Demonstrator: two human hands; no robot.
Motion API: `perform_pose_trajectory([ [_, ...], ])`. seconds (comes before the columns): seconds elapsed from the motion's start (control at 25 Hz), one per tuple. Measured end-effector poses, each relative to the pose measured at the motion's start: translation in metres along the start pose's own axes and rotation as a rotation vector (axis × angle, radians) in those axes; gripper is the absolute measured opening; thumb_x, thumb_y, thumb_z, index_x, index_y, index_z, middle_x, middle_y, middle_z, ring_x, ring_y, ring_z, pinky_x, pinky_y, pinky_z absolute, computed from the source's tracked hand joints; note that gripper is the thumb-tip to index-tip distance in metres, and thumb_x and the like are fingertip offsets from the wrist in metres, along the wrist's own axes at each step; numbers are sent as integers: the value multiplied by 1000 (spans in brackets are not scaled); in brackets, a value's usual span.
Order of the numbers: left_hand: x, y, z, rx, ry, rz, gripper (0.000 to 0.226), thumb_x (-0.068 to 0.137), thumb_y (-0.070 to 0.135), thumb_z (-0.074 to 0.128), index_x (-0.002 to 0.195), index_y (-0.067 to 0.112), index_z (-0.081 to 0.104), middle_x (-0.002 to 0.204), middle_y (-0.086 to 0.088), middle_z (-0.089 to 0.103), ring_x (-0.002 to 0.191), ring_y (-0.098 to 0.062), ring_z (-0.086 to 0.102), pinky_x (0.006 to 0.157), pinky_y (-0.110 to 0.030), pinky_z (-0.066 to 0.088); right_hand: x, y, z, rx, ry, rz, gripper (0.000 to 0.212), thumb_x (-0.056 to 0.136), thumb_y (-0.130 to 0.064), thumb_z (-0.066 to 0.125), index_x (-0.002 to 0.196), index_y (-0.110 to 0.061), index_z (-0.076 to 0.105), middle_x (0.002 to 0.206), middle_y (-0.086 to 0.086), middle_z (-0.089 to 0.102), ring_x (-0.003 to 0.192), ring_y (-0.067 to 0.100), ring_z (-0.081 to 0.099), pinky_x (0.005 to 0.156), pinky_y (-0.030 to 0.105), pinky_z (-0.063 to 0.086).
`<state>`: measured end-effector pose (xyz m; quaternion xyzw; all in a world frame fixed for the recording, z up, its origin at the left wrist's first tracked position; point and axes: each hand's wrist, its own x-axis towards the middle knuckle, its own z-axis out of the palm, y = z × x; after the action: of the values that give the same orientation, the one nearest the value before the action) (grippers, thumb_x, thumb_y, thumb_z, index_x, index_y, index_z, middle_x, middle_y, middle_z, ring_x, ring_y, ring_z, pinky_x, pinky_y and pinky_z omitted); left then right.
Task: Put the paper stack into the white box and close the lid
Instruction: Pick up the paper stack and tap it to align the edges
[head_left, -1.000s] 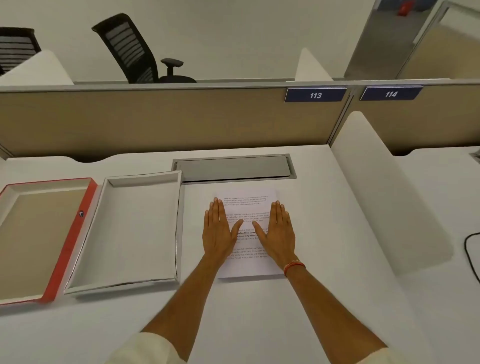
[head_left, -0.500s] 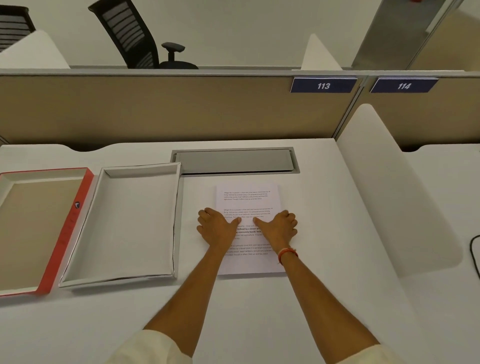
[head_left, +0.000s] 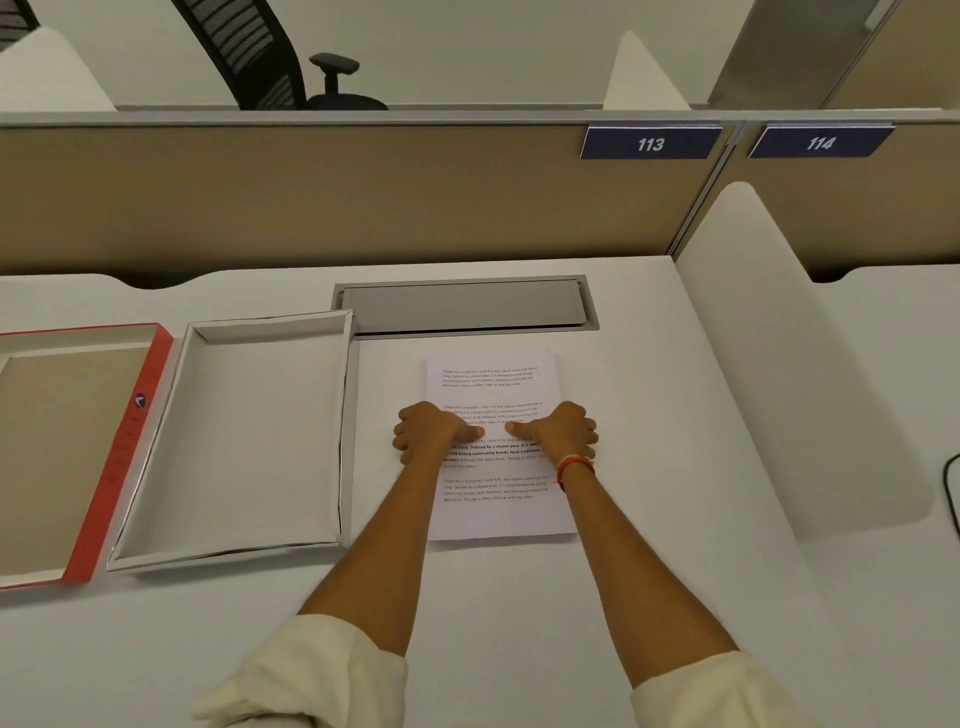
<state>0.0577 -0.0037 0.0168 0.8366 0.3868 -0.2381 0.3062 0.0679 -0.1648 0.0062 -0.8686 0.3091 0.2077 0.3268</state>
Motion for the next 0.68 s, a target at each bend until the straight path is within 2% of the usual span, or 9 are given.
perform_pose_trajectory([
  [0.16,2,-2,-1,-10,-53,52,79,66,46,85,126,8,51,130,-14,58,119,-31,55,103,-42,48,-1,-2,0,47,-16,-33,78,59,-45,89,119,-9,54,129,19,47,118,35,49,96,45,48],
  [0.28,-3,0,2,-30,-24,21,80,65,48,86,125,10,49,131,-15,55,121,-30,51,102,-40,45,-4,-2,2,44,-2,-78,82,60,-43,89,123,-6,50,128,18,52,117,33,54,95,44,51],
  [0.4,-6,-3,3,51,59,112,76,66,55,81,121,12,52,128,-12,60,121,-30,54,103,-42,40,-2,0,1,112,-35,-121,87,61,-39,90,126,-3,45,128,16,54,120,34,56,100,48,49],
  [0.52,-6,-12,10,-71,63,200,72,66,50,84,119,10,56,122,-12,66,109,-30,64,95,-40,53,-3,3,1,68,-21,-111,89,61,-44,88,127,-3,45,130,17,53,122,34,53,100,46,48],
  [0.68,-8,-20,11,-257,65,186,73,61,43,90,114,6,57,118,-14,68,101,-30,69,80,-36,59,-7,7,3,119,7,-157,74,63,-42,88,118,-2,57,123,16,62,113,33,61,93,45,55],
])
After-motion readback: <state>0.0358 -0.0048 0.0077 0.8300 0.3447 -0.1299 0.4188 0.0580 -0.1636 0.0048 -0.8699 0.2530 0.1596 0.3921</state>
